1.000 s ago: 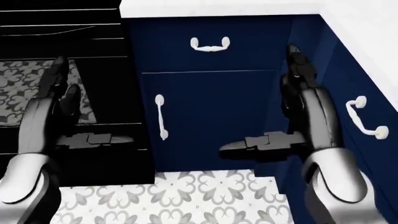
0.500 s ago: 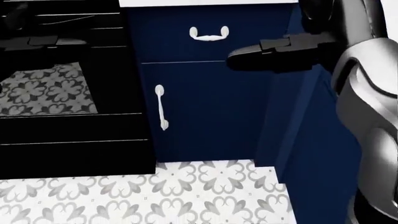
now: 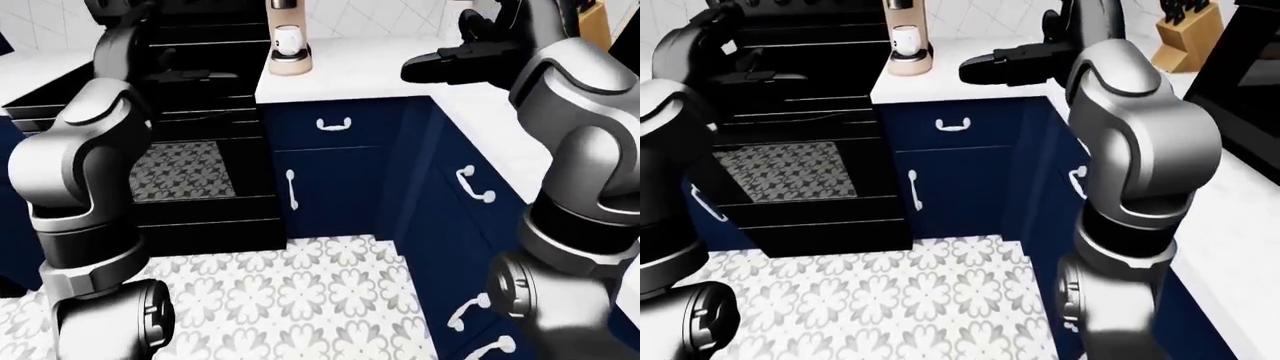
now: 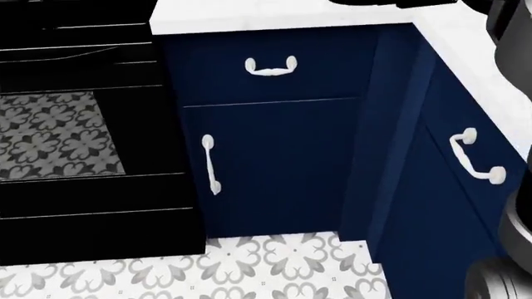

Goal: Press the button on the coffee machine to serve coffee.

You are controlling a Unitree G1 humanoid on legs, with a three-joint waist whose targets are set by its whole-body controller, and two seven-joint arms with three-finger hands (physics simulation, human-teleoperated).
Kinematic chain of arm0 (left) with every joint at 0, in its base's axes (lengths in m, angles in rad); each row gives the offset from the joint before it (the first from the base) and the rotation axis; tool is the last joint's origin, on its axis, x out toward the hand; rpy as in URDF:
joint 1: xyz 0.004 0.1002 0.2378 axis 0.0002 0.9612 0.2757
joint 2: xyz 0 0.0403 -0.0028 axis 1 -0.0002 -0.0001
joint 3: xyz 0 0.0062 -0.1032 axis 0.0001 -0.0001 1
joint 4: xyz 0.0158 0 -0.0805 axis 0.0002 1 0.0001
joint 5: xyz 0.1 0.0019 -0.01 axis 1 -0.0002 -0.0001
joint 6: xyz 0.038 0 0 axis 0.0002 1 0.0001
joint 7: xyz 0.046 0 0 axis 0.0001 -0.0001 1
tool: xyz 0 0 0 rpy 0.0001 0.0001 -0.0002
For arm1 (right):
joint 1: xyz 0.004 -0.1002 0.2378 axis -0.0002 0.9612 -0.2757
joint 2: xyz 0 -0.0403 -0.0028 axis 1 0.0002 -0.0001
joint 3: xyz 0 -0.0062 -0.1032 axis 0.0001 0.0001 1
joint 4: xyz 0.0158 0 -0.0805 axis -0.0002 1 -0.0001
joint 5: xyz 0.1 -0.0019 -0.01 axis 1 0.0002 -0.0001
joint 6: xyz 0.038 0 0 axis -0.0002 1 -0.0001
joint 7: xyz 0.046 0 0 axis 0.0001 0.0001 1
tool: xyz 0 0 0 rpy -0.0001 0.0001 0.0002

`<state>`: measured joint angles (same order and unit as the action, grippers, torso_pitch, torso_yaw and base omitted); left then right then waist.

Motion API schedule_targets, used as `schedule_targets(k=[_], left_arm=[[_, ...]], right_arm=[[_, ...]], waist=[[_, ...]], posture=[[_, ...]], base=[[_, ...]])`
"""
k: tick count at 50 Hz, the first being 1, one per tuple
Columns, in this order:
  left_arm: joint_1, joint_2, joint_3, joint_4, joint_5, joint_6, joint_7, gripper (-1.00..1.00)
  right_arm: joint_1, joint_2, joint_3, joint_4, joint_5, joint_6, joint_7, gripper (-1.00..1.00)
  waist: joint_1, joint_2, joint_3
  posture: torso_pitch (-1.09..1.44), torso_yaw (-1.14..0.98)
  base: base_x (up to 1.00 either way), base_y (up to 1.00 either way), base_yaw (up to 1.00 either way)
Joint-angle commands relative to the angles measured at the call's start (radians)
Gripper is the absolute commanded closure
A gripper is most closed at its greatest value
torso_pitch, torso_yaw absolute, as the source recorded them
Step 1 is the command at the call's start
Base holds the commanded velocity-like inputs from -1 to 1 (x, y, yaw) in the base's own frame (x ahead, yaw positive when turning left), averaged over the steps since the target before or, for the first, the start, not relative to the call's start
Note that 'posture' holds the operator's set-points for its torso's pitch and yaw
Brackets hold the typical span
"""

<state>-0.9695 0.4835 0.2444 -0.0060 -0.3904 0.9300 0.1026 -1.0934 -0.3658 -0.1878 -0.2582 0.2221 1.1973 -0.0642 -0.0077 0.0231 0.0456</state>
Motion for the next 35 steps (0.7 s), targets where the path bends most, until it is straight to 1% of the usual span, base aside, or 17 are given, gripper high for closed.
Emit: schedule_targets(k=[1, 3, 5, 7, 9, 15, 17, 18, 19, 21, 23, 28, 30, 32, 33, 34, 35], left_arm=[[-0.030, 0.016, 0.013, -0.020, 0.001, -0.026, 0.001, -1.00], [-0.029, 0.018, 0.014, -0.027, 0.000, -0.019, 0.002, -1.00], [-0.027, 0.019, 0.013, -0.011, 0.005, -0.036, -0.004, -1.00], [-0.030, 0.017, 0.015, -0.031, 0.000, -0.015, 0.006, -1.00], [-0.030, 0.017, 0.016, -0.033, -0.003, -0.013, 0.007, -1.00], [-0.022, 0.022, 0.018, -0.020, -0.001, -0.031, 0.000, -1.00], [-0.021, 0.022, 0.023, -0.038, -0.008, -0.013, 0.008, -1.00], [-0.021, 0.021, 0.024, -0.044, -0.010, -0.009, 0.012, -1.00], [-0.018, 0.022, 0.022, -0.035, -0.008, -0.020, 0.008, -1.00], [-0.020, 0.022, 0.019, -0.028, -0.007, -0.026, 0.006, -1.00], [-0.022, 0.019, 0.012, -0.004, 0.000, -0.049, -0.001, -1.00], [-0.027, 0.024, 0.019, -0.016, -0.005, -0.031, 0.002, -1.00], [-0.026, 0.024, 0.019, -0.019, -0.007, -0.028, 0.005, -1.00], [-0.028, 0.026, 0.021, -0.027, -0.010, -0.020, 0.008, -1.00], [-0.027, 0.027, 0.022, -0.029, -0.011, -0.017, 0.009, -1.00], [-0.029, 0.028, 0.023, -0.028, -0.012, -0.017, 0.009, -1.00], [-0.029, 0.028, 0.024, -0.028, -0.013, -0.018, 0.010, -1.00]], right_arm=[[-0.030, -0.004, 0.001, -0.016, 0.002, -0.030, -0.003, -1.00], [-0.032, -0.005, 0.000, -0.017, 0.004, -0.027, -0.005, -1.00], [-0.034, -0.007, 0.000, -0.019, 0.006, -0.024, -0.007, -1.00], [-0.026, -0.007, 0.002, -0.018, 0.007, -0.031, -0.007, -1.00], [-0.032, -0.007, 0.002, -0.015, 0.009, -0.030, -0.008, -1.00], [-0.024, -0.009, 0.005, -0.010, 0.009, -0.039, -0.006, -1.00], [-0.031, -0.010, 0.006, -0.008, 0.009, -0.035, -0.007, -1.00], [-0.034, -0.009, 0.006, -0.011, 0.009, -0.029, -0.008, -1.00], [-0.030, -0.010, 0.007, -0.012, 0.008, -0.030, -0.007, -1.00], [-0.031, -0.011, 0.006, -0.013, 0.008, -0.026, -0.007, -1.00], [-0.032, -0.009, 0.007, -0.010, 0.007, -0.028, -0.007, -1.00], [-0.038, -0.010, 0.007, -0.013, 0.006, -0.020, -0.007, -1.00], [-0.039, -0.009, 0.008, -0.008, 0.004, -0.024, -0.007, -1.00], [-0.039, -0.007, 0.009, -0.007, 0.004, -0.025, -0.006, -1.00], [-0.039, -0.007, 0.009, -0.007, 0.004, -0.025, -0.007, -1.00], [-0.039, -0.008, 0.009, -0.005, 0.003, -0.027, -0.005, -1.00], [-0.039, -0.008, 0.009, -0.005, 0.003, -0.027, -0.004, -1.00]], waist=[[0.006, -0.012, -0.016], [0.005, 0.005, -0.018], [0.000, 0.049, -0.020], [0.001, 0.033, -0.019], [-0.001, 0.045, -0.018], [0.012, -0.004, -0.017], [0.019, -0.040, -0.022], [0.022, -0.071, -0.031], [0.018, -0.056, -0.030], [0.018, -0.072, -0.014], [0.010, -0.058, -0.024], [0.005, -0.013, -0.008], [-0.002, 0.022, -0.013], [-0.008, 0.085, -0.033], [0.001, 0.048, -0.027], [-0.005, 0.064, -0.024], [-0.003, 0.061, -0.022]], posture=[[0.00, 0.00], [0.00, 0.00], [0.00, 0.00], [0.00, 0.00], [0.00, 0.00], [0.00, 0.00], [0.00, 0.00], [0.00, 0.00], [0.00, 0.00], [0.00, 0.00], [0.00, 0.00], [0.00, 0.00], [0.00, 0.00], [0.00, 0.00], [0.00, 0.00], [0.00, 0.00], [0.00, 0.00]], base=[[0.20, 0.00, 0.00], [0.21, 0.00, 0.00], [0.21, 0.00, 0.00], [0.21, 0.00, 0.00], [0.21, 0.00, 0.00], [0.20, 0.00, 0.00], [0.21, 0.00, 0.00], [0.20, 0.00, 0.00], [0.20, 0.00, 0.00], [0.21, 0.00, 0.00], [0.21, 0.00, 0.00], [0.21, 0.00, 0.00], [0.20, 0.00, 0.00], [0.21, 0.00, 0.00], [0.21, 0.00, 0.00], [0.22, 0.00, 0.00], [0.21, 0.00, 0.00]])
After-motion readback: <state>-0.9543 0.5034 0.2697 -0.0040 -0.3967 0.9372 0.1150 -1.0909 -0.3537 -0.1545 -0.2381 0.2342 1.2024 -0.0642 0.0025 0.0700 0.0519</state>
